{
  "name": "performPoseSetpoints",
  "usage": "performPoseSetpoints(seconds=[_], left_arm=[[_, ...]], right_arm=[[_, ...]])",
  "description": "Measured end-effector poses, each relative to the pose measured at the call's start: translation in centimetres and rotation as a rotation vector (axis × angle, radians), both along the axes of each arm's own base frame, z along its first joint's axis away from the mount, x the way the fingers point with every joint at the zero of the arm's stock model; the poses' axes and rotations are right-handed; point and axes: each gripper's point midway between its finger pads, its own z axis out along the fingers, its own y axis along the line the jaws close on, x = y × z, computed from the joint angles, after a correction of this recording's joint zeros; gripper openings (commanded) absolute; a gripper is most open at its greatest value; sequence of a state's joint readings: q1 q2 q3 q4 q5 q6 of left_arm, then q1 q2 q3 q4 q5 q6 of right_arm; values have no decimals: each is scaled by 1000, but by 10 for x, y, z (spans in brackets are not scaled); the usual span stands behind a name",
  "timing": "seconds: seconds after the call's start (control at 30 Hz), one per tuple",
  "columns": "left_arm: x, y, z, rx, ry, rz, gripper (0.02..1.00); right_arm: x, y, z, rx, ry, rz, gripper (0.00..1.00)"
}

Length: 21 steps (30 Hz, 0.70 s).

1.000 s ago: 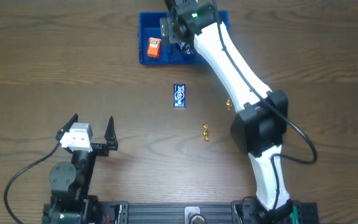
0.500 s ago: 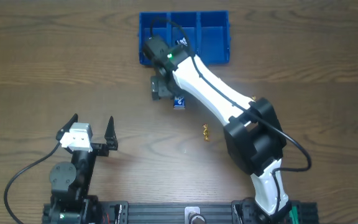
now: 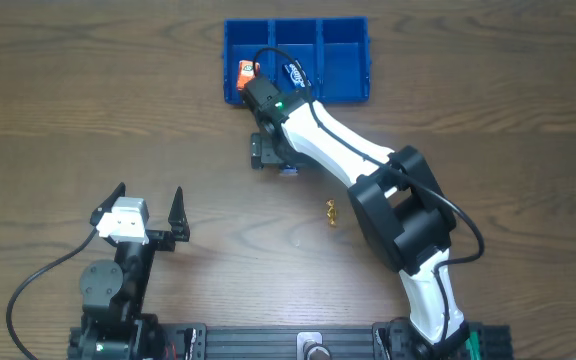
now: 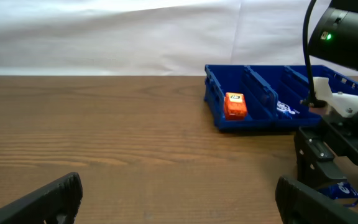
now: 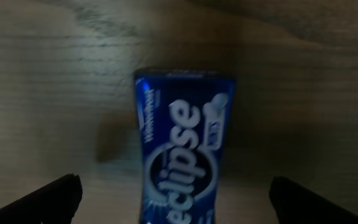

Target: Sort Candies Into Trays

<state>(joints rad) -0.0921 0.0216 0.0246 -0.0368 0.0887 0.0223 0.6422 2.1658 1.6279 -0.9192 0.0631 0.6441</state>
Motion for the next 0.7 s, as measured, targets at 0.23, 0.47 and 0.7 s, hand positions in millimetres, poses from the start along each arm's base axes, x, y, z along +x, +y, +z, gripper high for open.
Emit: performPoseSetpoints(seconds=[0.23,0.47,0.7], left_arm=[[0,0,0,0,0,0,998],[0,0,0,0,0,0,998],[0,0,0,0,0,0,998]], right_arm=[[0,-1,-14,-2,23,-14,698],[2,0,-14,2,18,-22,288],[2,1,-12,2,11,-13,154]])
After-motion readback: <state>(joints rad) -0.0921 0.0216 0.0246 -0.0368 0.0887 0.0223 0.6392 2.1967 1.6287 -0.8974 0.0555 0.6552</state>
